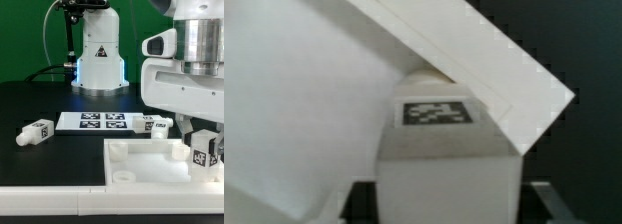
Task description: Assemble square table
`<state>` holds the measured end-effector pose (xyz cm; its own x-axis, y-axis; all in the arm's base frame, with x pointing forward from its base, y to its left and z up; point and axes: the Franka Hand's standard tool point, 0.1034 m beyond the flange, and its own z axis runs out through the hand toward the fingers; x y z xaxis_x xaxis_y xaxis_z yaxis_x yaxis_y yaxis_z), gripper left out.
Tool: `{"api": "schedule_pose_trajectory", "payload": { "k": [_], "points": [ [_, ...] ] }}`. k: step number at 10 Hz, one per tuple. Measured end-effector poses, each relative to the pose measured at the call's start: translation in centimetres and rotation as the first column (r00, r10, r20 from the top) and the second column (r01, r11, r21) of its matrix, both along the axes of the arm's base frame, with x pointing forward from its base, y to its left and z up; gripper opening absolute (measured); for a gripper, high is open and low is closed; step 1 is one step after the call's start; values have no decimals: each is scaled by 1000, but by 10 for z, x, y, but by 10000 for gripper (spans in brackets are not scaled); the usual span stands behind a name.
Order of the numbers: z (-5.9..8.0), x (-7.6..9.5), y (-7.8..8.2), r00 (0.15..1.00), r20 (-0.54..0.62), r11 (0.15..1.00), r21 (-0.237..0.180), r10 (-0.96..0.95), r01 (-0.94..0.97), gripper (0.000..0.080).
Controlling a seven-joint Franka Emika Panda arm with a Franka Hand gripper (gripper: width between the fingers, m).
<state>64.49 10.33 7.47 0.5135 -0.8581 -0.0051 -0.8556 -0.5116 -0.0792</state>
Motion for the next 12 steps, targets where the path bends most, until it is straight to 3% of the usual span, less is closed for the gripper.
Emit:
{"api": "schedule_pose_trajectory", "payload": {
  "k": [2, 4, 7, 11, 12],
  "points": [
    [0, 0, 0, 996, -6, 996, 6, -84, 84, 285],
    [3, -6, -1, 930, -80, 933, 9, -359, 361, 285],
    [2, -7, 0, 658, -145, 663, 21, -739, 749, 285],
    [2, -7, -1, 648, -133, 652, 17, -750, 758, 285],
    [1, -7, 0, 647, -135, 651, 18, -751, 759, 359]
  ]
}}
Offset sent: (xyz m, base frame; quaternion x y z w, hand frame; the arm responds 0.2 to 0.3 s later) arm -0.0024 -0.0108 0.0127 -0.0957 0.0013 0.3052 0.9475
